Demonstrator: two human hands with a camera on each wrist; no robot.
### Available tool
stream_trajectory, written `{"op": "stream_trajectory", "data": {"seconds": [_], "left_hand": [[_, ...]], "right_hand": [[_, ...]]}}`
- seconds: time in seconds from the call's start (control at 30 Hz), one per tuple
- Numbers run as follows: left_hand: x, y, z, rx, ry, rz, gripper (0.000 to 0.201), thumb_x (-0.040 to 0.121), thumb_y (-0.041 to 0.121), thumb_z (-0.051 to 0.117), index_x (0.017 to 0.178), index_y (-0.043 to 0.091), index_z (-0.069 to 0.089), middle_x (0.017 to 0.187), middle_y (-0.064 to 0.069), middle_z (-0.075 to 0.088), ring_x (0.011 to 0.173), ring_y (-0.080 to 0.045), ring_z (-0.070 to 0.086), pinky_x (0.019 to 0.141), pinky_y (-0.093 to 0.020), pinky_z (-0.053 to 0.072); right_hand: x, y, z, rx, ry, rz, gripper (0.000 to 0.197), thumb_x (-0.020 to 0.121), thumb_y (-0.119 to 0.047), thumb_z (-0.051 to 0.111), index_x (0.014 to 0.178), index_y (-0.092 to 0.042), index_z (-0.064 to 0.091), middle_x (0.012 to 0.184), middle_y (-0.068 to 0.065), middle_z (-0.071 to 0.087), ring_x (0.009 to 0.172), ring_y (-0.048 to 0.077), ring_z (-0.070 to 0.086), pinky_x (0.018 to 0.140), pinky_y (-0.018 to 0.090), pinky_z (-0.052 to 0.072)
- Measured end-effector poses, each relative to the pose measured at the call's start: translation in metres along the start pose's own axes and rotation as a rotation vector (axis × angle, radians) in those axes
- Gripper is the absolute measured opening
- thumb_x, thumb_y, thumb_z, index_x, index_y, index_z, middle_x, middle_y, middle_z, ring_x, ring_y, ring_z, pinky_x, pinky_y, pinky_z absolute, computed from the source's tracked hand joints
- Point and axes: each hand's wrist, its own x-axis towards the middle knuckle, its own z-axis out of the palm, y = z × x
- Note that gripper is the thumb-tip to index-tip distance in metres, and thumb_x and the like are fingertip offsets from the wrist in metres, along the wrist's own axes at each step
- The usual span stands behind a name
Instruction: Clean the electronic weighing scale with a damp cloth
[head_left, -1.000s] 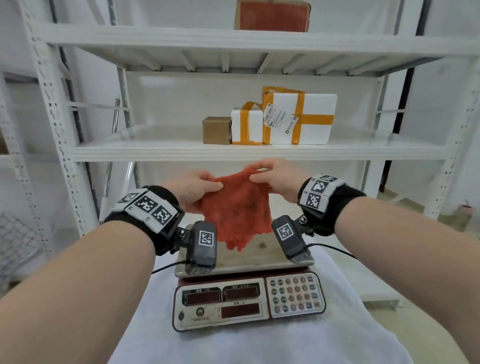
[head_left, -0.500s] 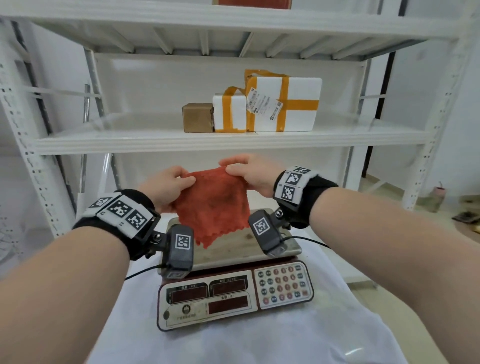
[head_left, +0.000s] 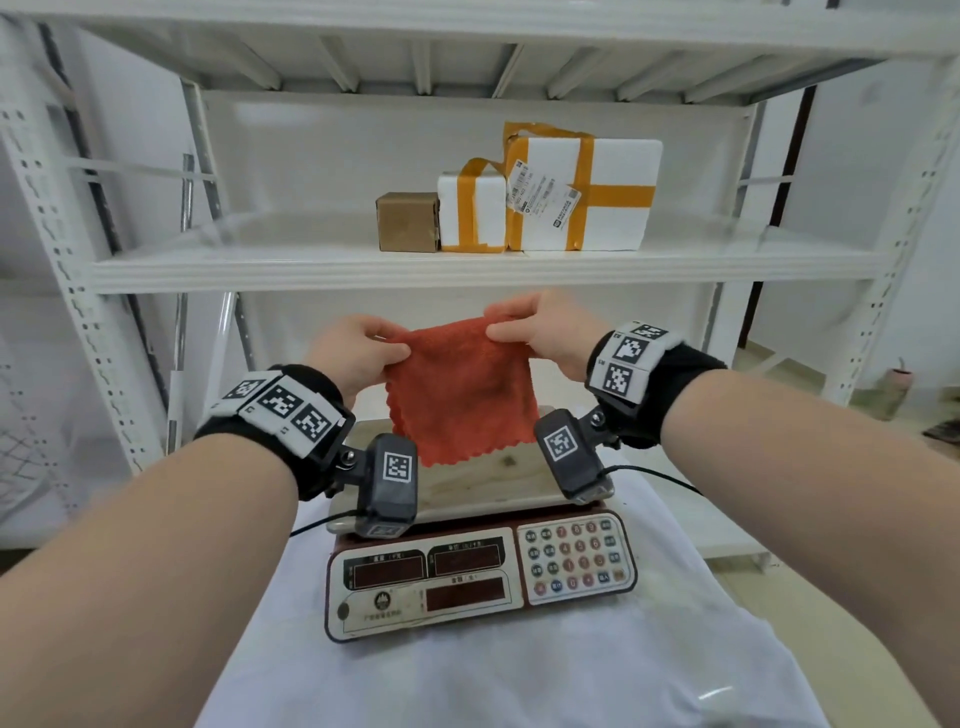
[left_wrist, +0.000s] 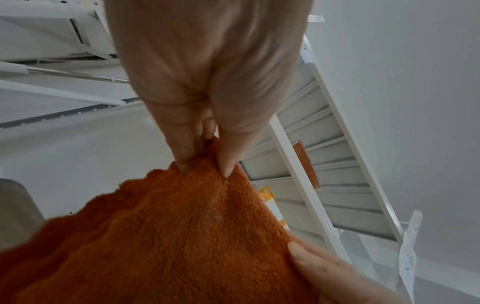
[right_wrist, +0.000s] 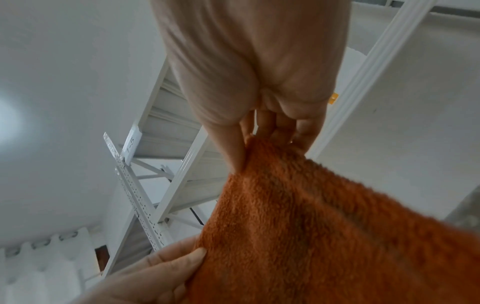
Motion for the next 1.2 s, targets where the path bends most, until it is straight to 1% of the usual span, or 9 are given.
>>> {"op": "stream_trajectory", "data": {"seconds": [0.1, 0.27, 0.5, 0.67, 0.8, 0.9, 1.0, 1.07, 1.2], "left_hand": [[0.001, -0.001, 0.001, 0.023, -0.024, -0.032, 0.022, 0.091, -0.01, 0.045, 0.093, 0.001, 0.064, 0.077, -0.01, 0.059, 0.067, -0.019, 0.056, 0.064, -0.026, 0.051], [-0.003, 0.002, 0.012, 0.026, -0.107, -0.064, 0.023, 0.093, -0.009, 0.04, 0.092, 0.001, 0.061, 0.075, -0.01, 0.057, 0.066, -0.018, 0.053, 0.065, -0.026, 0.047], [0.002, 0.005, 0.027, 0.191, -0.178, -0.054, 0.011, 0.091, 0.007, 0.054, 0.093, 0.014, 0.062, 0.082, 0.0, 0.058, 0.077, -0.011, 0.051, 0.069, -0.023, 0.039], [0.003, 0.01, 0.044, -0.255, -0.246, -0.202, 0.021, 0.098, 0.006, 0.039, 0.091, 0.011, 0.057, 0.087, -0.011, 0.061, 0.075, -0.022, 0.059, 0.079, -0.035, 0.049], [0.005, 0.009, 0.056, -0.372, -0.29, -0.22, 0.026, 0.101, 0.01, 0.035, 0.09, 0.012, 0.058, 0.082, -0.007, 0.066, 0.072, -0.02, 0.065, 0.068, -0.034, 0.056], [0.005, 0.008, 0.071, -0.265, -0.261, -0.225, 0.026, 0.101, 0.01, 0.036, 0.085, 0.013, 0.056, 0.075, -0.006, 0.064, 0.065, -0.016, 0.061, 0.063, -0.03, 0.052], [0.005, 0.004, 0.083, -0.035, -0.24, -0.231, 0.023, 0.098, 0.006, 0.04, 0.08, 0.014, 0.051, 0.069, -0.005, 0.057, 0.06, -0.016, 0.056, 0.06, -0.031, 0.051], [0.006, -0.001, 0.086, 0.108, -0.286, -0.253, 0.008, 0.096, 0.009, 0.047, 0.091, 0.013, 0.052, 0.084, -0.006, 0.055, 0.076, -0.021, 0.058, 0.076, -0.042, 0.054], [0.006, -0.012, 0.093, 0.383, -0.332, -0.211, 0.025, 0.095, 0.016, 0.05, 0.12, 0.011, 0.052, 0.109, -0.008, 0.056, 0.1, -0.025, 0.057, 0.091, -0.047, 0.051]], "right_hand": [[-0.002, 0.003, -0.001, -0.163, 0.014, -0.048, 0.038, 0.08, -0.013, 0.073, 0.117, -0.013, 0.066, 0.117, 0.001, 0.064, 0.108, 0.014, 0.057, 0.101, 0.031, 0.044], [-0.006, 0.008, -0.001, -0.502, 0.075, -0.179, 0.022, 0.082, -0.019, 0.069, 0.103, -0.011, 0.069, 0.089, -0.002, 0.06, 0.085, 0.011, 0.053, 0.068, 0.019, 0.041], [-0.007, 0.021, -0.004, -0.349, -0.107, 0.032, 0.023, 0.095, -0.024, 0.052, 0.115, -0.014, 0.054, 0.106, 0.004, 0.055, 0.086, 0.015, 0.048, 0.072, 0.027, 0.037], [-0.011, 0.046, -0.017, 0.086, -0.209, 0.191, 0.043, 0.084, -0.034, 0.067, 0.121, -0.019, 0.05, 0.12, 0.002, 0.061, 0.111, 0.024, 0.058, 0.103, 0.049, 0.038], [-0.022, 0.07, -0.017, 0.124, -0.418, 0.269, 0.053, 0.077, -0.028, 0.073, 0.126, -0.021, 0.055, 0.124, 0.001, 0.063, 0.117, 0.022, 0.056, 0.106, 0.048, 0.036], [-0.029, 0.079, -0.018, 0.263, -0.345, 0.285, 0.029, 0.086, -0.014, 0.062, 0.115, -0.011, 0.061, 0.115, 0.008, 0.067, 0.108, 0.025, 0.061, 0.101, 0.043, 0.044], [-0.031, 0.081, -0.029, 0.476, -0.179, 0.389, 0.009, 0.087, -0.015, 0.057, 0.088, -0.009, 0.064, 0.077, 0.01, 0.069, 0.064, 0.023, 0.066, 0.061, 0.031, 0.057], [-0.026, 0.083, -0.036, 0.47, -0.027, 0.38, 0.013, 0.086, -0.015, 0.053, 0.075, -0.011, 0.057, 0.055, 0.006, 0.058, 0.043, 0.019, 0.053, 0.043, 0.021, 0.042], [-0.017, 0.098, -0.047, 0.316, 0.24, 0.253, 0.011, 0.078, -0.011, 0.062, 0.07, -0.014, 0.056, 0.065, 0.011, 0.056, 0.062, 0.026, 0.055, 0.059, 0.033, 0.045]]}}
